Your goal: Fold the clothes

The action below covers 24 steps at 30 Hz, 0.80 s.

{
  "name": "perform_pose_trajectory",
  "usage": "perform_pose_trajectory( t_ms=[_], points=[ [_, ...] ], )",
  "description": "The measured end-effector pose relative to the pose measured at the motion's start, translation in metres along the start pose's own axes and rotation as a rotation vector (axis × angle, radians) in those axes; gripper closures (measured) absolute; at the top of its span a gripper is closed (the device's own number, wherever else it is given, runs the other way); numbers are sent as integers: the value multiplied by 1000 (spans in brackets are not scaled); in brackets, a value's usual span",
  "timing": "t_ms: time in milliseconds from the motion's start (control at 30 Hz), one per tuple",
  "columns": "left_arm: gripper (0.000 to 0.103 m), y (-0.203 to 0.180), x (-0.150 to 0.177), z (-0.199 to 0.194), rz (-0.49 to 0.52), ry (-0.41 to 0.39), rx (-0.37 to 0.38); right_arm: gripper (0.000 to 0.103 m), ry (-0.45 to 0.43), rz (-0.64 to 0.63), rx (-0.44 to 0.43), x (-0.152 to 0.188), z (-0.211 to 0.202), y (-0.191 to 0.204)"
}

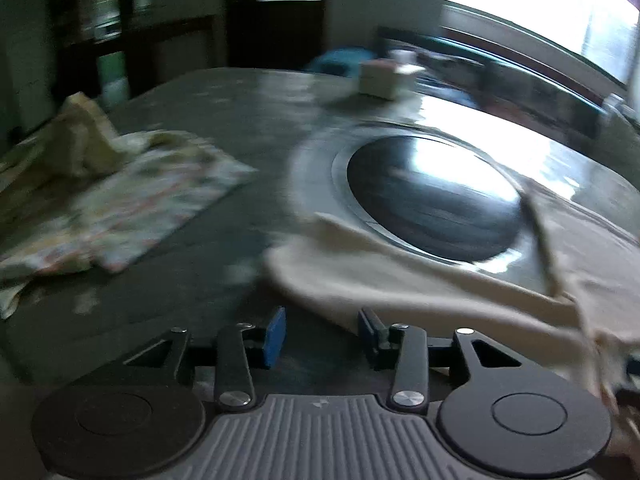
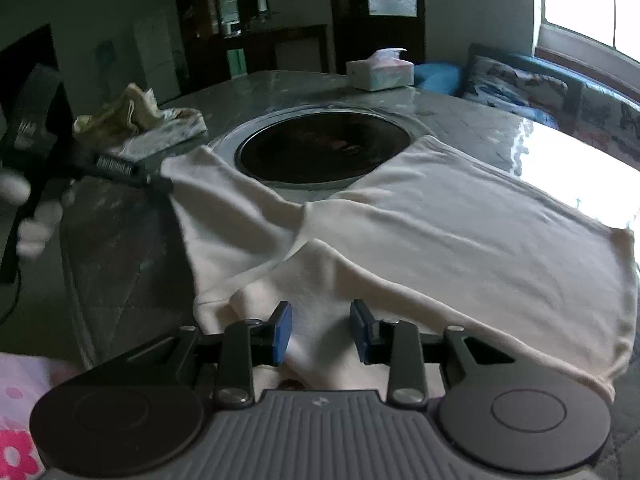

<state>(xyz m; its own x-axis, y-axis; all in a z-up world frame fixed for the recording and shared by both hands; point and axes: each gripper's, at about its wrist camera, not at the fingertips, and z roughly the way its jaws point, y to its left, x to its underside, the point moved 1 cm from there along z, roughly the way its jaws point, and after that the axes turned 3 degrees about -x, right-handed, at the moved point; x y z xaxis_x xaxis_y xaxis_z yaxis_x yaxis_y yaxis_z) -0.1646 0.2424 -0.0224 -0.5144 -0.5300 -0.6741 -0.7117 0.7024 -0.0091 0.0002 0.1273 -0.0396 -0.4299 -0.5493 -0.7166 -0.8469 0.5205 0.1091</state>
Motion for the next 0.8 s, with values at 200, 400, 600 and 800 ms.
perform_pose_trajectory(
  t_ms=[200,400,600,800],
  points=[
    [58,20,-13,16,-96,-3,-35,67,-10,-5,5,-4,-6,3],
    [64,19,-20,22,-111,-3,-14,63,-34,12,14,-6,-13,3],
    [96,19,-26,26,-105,-19,13,63,-66,45,32,-6,-23,-2],
    [97,-3,-36,-10,-82,-88,181,63,-101,95,57,1,-40,-11]
  ],
)
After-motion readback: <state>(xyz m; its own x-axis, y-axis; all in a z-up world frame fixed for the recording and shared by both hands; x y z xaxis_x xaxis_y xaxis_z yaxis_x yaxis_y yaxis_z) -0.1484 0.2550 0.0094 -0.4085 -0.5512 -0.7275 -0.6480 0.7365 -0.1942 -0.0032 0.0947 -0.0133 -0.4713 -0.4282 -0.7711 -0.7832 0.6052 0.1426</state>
